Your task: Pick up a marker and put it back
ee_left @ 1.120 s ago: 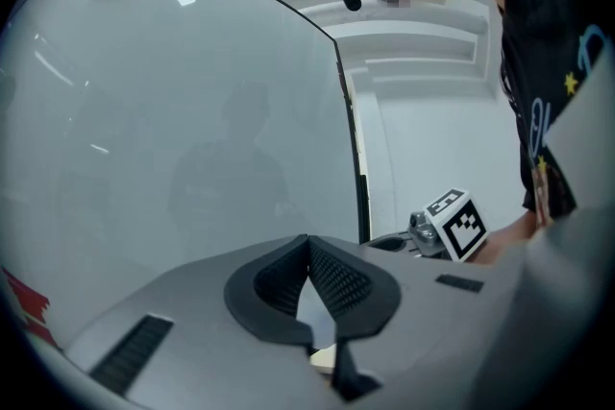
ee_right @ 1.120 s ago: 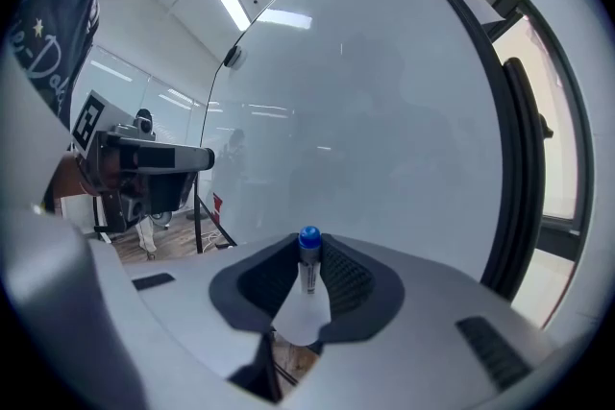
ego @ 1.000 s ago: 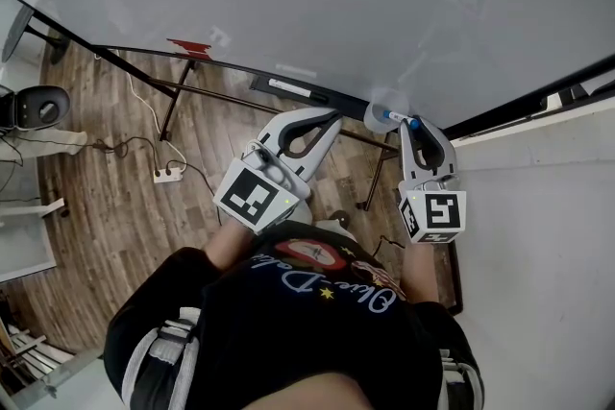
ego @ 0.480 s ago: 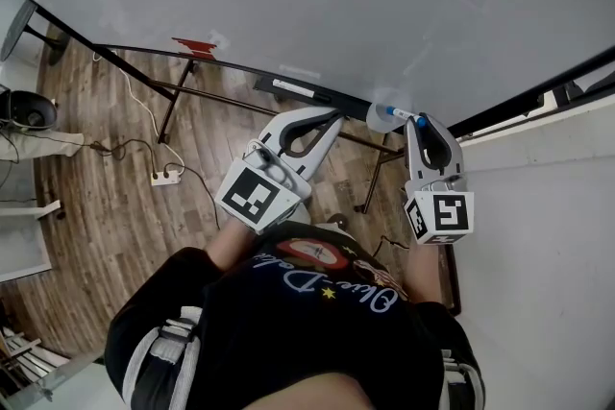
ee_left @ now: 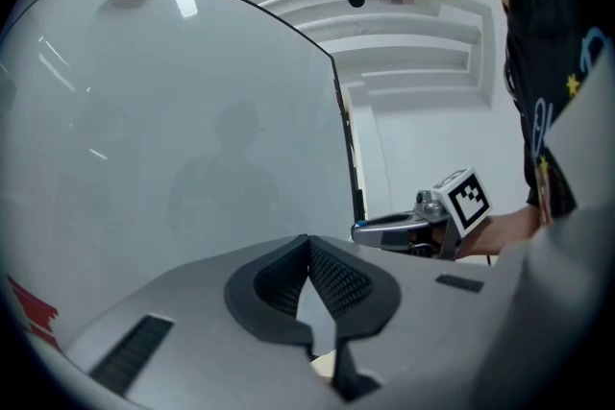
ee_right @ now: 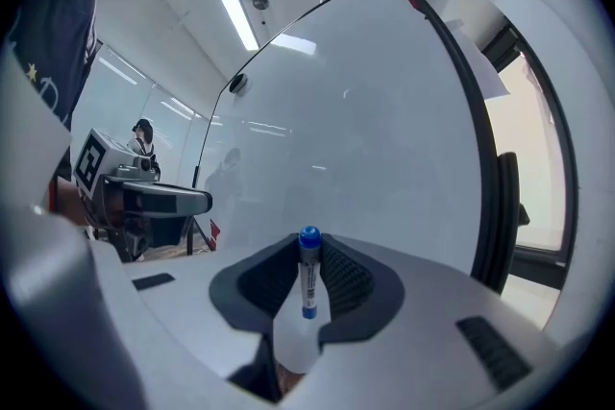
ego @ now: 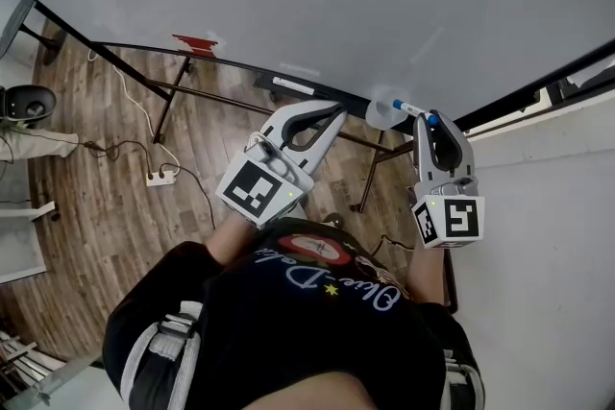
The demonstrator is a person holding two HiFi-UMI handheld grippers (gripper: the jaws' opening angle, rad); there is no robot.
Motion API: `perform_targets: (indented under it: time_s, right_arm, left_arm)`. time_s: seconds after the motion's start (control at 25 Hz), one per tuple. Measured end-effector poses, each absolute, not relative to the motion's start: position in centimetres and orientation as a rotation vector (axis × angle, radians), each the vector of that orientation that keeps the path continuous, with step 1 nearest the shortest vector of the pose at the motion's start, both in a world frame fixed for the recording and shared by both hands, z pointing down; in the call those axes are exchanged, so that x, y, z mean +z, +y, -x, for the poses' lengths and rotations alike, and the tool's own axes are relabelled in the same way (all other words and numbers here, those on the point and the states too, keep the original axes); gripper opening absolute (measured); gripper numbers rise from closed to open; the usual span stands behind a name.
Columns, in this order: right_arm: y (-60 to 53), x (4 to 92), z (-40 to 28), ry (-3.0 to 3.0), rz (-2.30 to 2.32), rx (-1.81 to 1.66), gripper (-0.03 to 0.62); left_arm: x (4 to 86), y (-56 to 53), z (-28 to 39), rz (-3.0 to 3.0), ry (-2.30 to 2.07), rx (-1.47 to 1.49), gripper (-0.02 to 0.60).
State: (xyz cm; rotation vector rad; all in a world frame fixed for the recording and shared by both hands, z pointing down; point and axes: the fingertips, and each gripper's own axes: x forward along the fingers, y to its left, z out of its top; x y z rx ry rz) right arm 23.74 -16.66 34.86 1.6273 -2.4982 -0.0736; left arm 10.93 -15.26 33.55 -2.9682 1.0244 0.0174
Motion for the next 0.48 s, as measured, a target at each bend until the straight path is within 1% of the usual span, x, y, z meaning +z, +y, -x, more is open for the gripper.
perform_targets:
  time_s: [0.48]
  right_arm:
    - [-14.1,32.3,-26.1,-2.523,-1.732,-0.059,0.067]
  left_arm:
    - [32.7,-15.0,-12.4,2.979,0.95,0.045,0.003]
